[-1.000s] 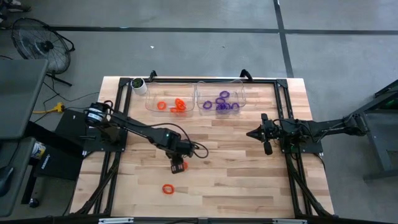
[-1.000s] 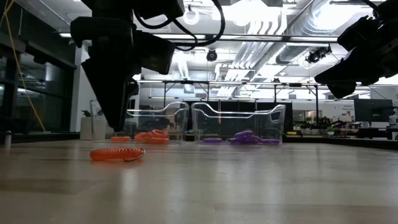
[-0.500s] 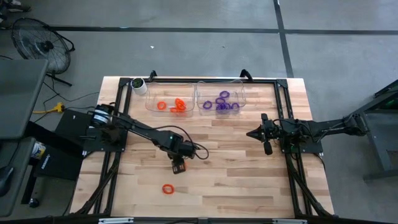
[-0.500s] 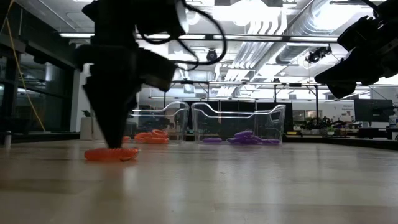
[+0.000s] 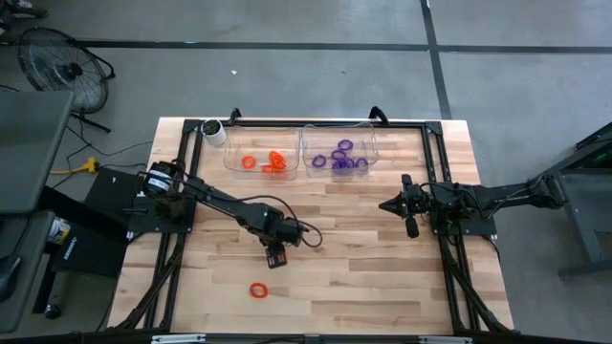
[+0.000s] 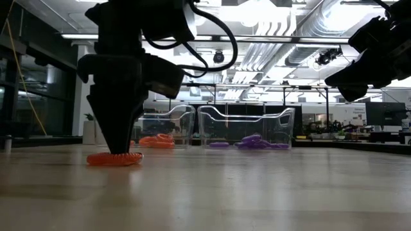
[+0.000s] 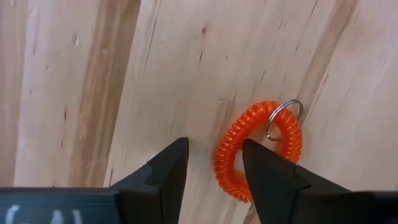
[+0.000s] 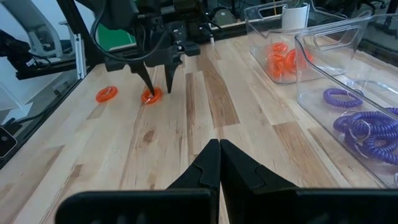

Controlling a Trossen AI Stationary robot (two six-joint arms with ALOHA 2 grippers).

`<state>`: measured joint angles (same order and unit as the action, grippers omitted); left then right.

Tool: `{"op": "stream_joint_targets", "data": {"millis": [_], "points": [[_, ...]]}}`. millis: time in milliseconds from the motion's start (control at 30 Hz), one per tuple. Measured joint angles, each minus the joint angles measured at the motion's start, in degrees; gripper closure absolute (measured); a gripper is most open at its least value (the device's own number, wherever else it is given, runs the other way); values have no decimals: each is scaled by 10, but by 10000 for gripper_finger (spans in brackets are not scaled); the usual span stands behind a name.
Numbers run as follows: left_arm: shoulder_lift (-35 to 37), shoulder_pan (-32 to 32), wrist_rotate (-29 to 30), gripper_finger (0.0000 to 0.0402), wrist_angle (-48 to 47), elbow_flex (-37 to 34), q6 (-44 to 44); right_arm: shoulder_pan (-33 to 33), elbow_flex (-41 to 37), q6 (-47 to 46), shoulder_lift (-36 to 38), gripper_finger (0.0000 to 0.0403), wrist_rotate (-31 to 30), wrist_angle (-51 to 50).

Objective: Sort spring keychains
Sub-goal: Put the top orange spring keychain into the left bin

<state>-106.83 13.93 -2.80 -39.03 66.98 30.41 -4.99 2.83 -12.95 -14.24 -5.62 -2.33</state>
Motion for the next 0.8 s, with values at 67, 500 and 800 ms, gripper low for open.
{"op": "stream_joint_targets", "data": {"millis": [67, 500, 800], "points": [[0, 0, 7, 259, -1, 0, -1, 0, 0, 0, 0, 402, 0, 0], [-26, 4, 30, 388, -16, 0, -17, 0, 0, 0, 0, 402, 0, 0], [-10, -8, 25, 397, -48, 23, -23, 0, 0, 0, 0, 402, 0, 0]]}}
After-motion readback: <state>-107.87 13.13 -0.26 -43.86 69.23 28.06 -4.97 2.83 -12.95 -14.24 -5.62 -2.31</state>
